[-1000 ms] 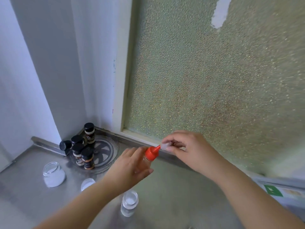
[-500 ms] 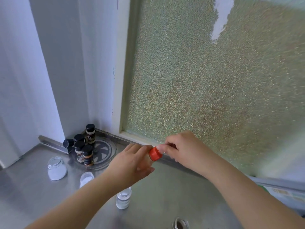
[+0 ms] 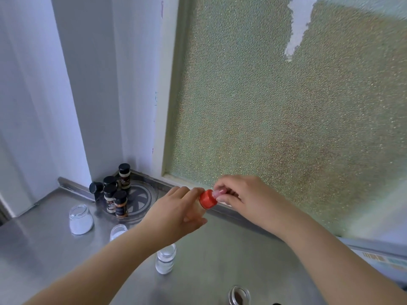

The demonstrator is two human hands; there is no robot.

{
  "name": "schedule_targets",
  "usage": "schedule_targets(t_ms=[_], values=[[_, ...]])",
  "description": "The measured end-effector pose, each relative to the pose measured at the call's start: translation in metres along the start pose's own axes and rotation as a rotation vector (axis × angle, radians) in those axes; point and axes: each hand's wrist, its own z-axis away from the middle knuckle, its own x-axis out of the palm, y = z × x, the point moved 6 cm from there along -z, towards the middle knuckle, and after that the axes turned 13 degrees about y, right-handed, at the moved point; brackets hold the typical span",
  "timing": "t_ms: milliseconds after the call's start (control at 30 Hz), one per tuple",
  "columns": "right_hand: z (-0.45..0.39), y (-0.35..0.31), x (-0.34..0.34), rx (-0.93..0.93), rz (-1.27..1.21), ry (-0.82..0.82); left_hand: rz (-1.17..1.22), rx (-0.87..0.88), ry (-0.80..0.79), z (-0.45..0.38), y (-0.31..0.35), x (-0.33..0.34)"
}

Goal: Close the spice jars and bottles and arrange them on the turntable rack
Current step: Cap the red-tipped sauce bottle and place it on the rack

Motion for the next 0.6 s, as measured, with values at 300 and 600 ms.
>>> schedule_targets(t_ms=[300,600], values=[[-0.007,-0.006,0.032,0.001,0.057,-0.031,0.051,-0.065,-0.017,0.018,-0.018,0.007],[-0.033,-0.020,0.046,-0.046,-0.123,0.008,0.142,-0.219,-0.009,0.020,-0.043,0.001]])
